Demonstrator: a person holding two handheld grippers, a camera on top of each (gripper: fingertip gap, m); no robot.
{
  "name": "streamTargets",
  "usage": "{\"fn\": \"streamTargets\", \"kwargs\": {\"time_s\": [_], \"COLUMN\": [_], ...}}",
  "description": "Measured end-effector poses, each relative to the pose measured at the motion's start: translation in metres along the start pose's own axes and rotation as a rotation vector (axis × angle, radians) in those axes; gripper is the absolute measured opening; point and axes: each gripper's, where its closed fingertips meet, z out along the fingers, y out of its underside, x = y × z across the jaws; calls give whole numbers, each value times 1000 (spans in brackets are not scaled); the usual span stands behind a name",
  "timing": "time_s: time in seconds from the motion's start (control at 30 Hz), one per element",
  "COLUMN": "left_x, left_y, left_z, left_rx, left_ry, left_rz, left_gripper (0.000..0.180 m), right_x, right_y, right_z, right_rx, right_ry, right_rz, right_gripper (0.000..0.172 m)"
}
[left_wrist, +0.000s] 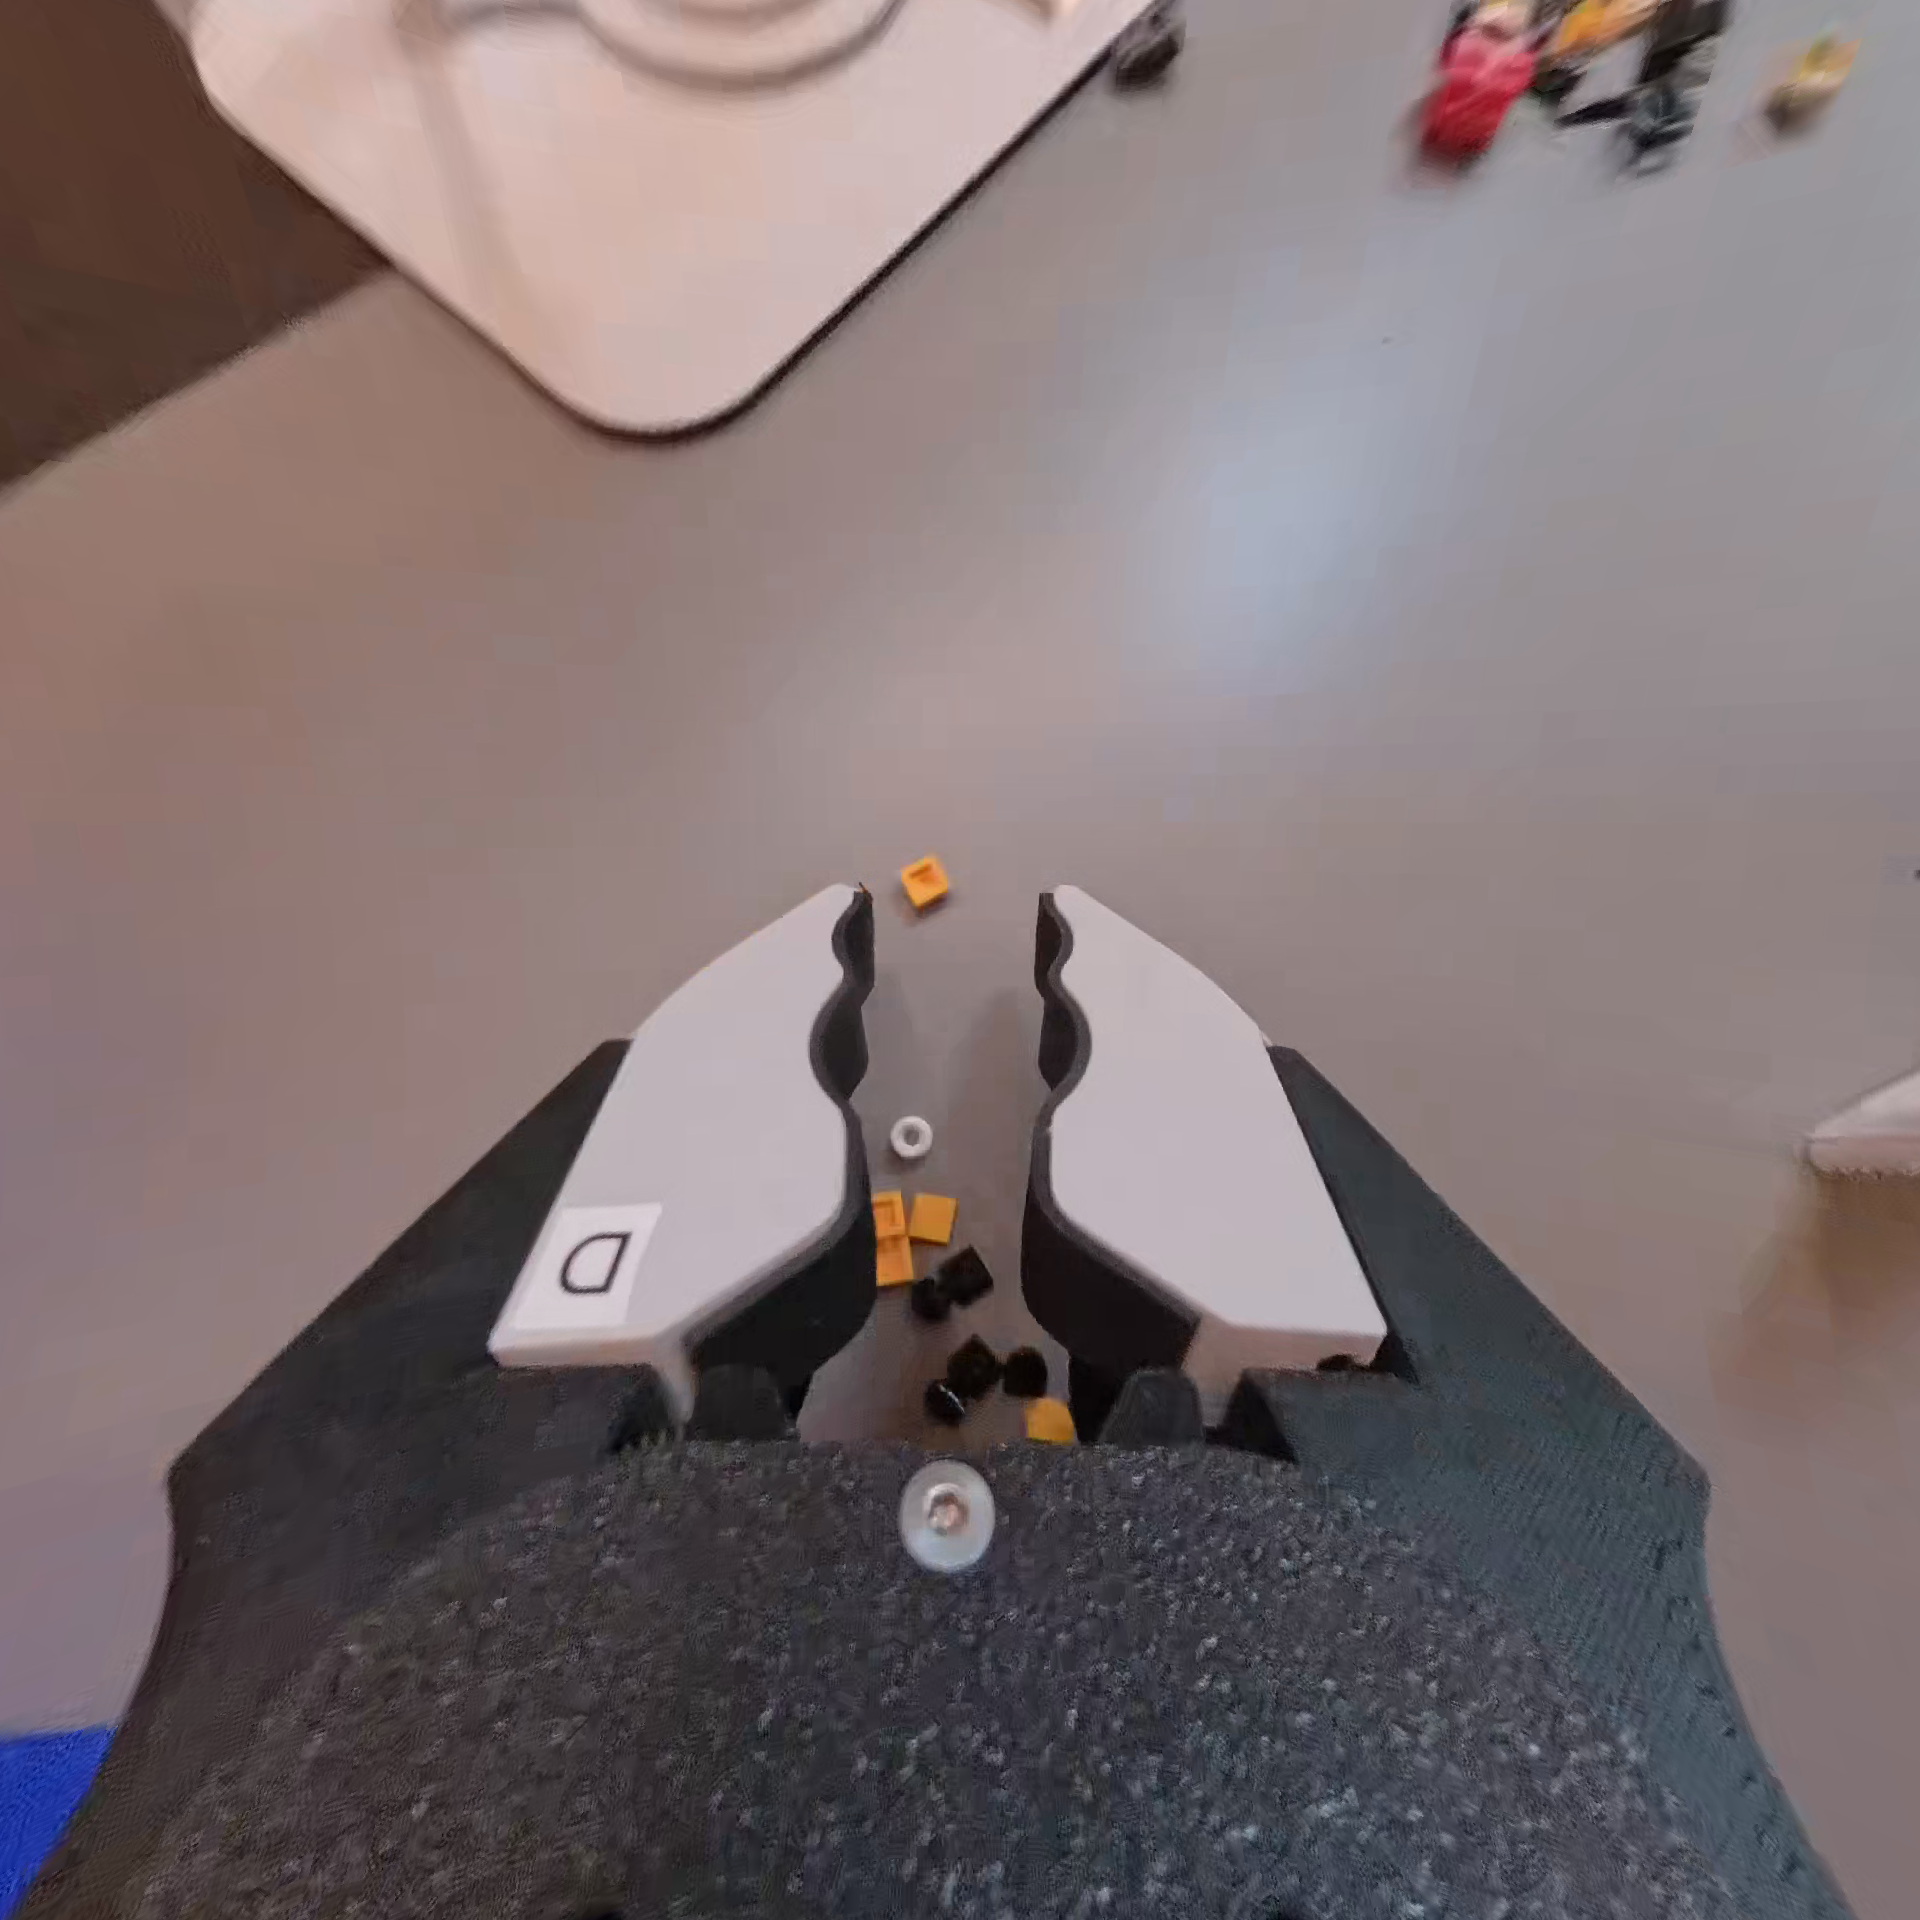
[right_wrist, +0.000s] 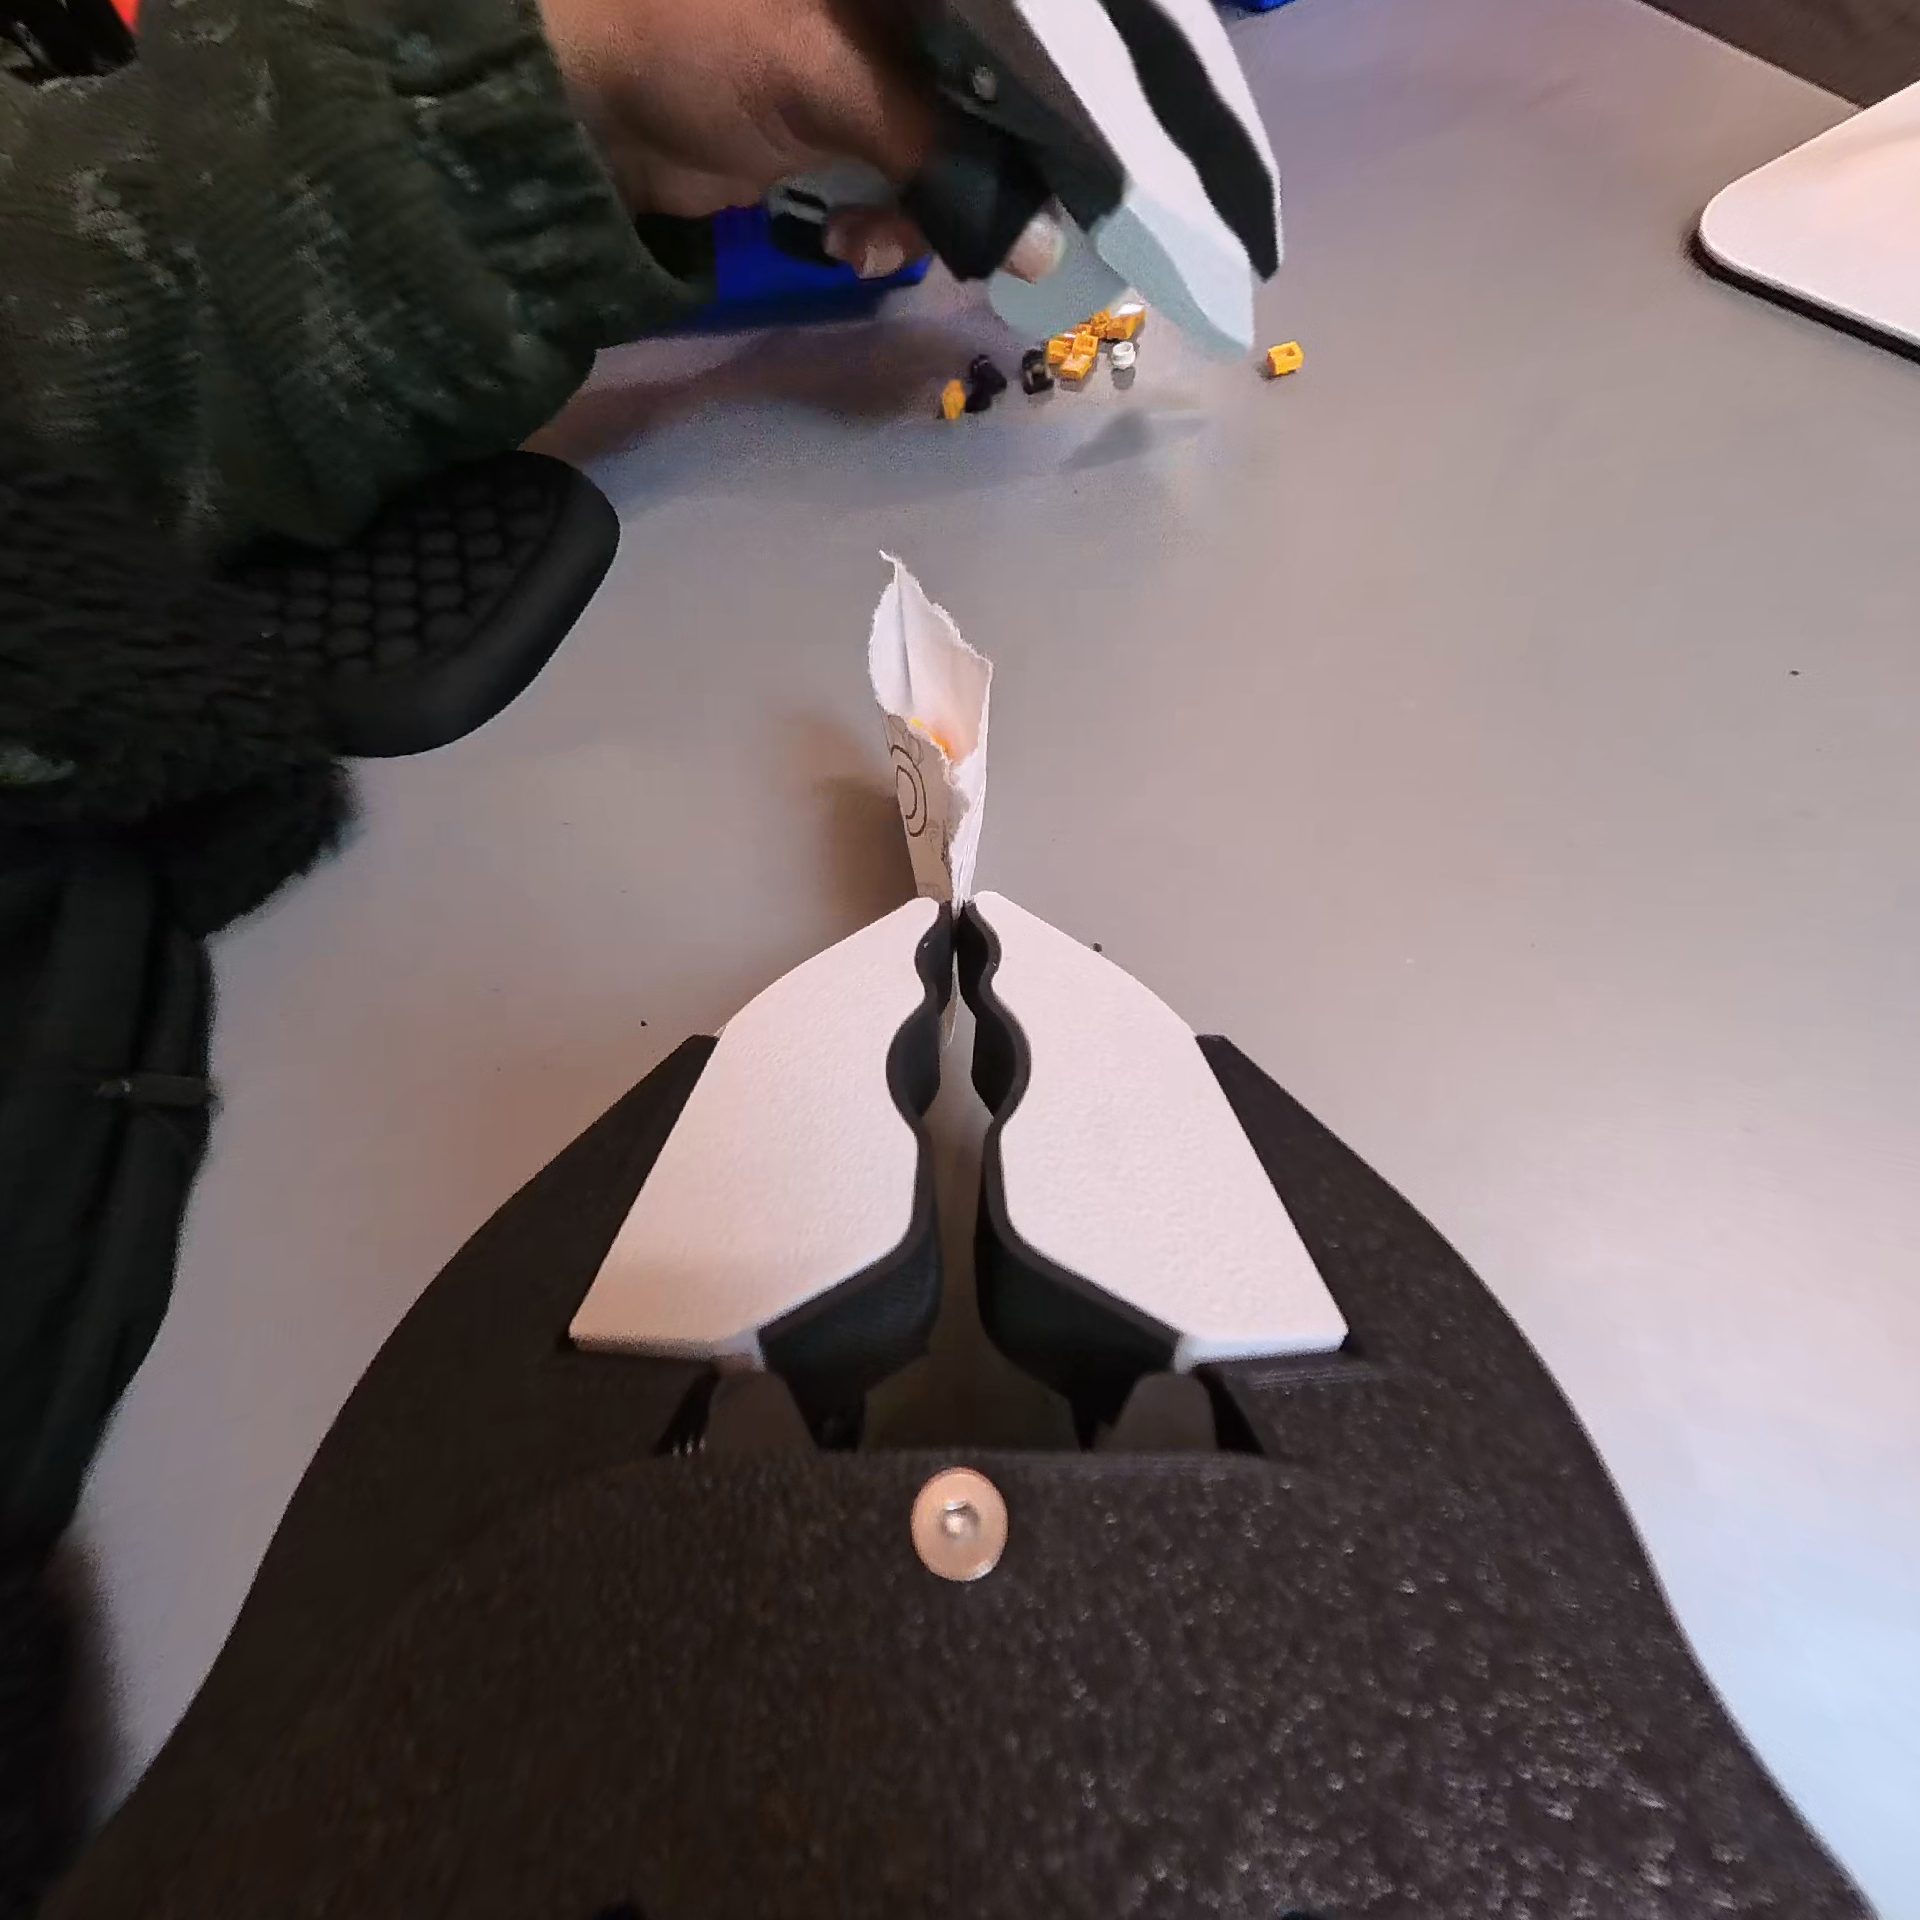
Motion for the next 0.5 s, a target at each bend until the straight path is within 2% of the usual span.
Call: {"fn": "streamTargets", "kwargs": {"time_s": [0.07,0.23,0.3,0.37,0.43,0.5], "left_x": [-4,-2,2,3,20,55], "left_y": [3,3,2,1,0,-14], "left_z": [8,20,21,21,18,5], "left_rx": [-20,-64,-72,-71,-51,46], "left_ry": [16,17,53,42,106,245], "left_rz": [-56,-55,-60,-26,50,139], "left_gripper": [26,19,8,7,7,7], "right_x": [0,1,1,1,2,3], "right_y": [0,0,0,0,-1,0], "right_z": [-1,-1,-1,-2,-2,-2], "right_rx": [1,3,3,5,9,7], "right_ry": [1,-5,-7,-5,-2,2], "right_rz": [0,8,10,8,9,9], "right_gripper": [0,0,0,0,0,0]}}
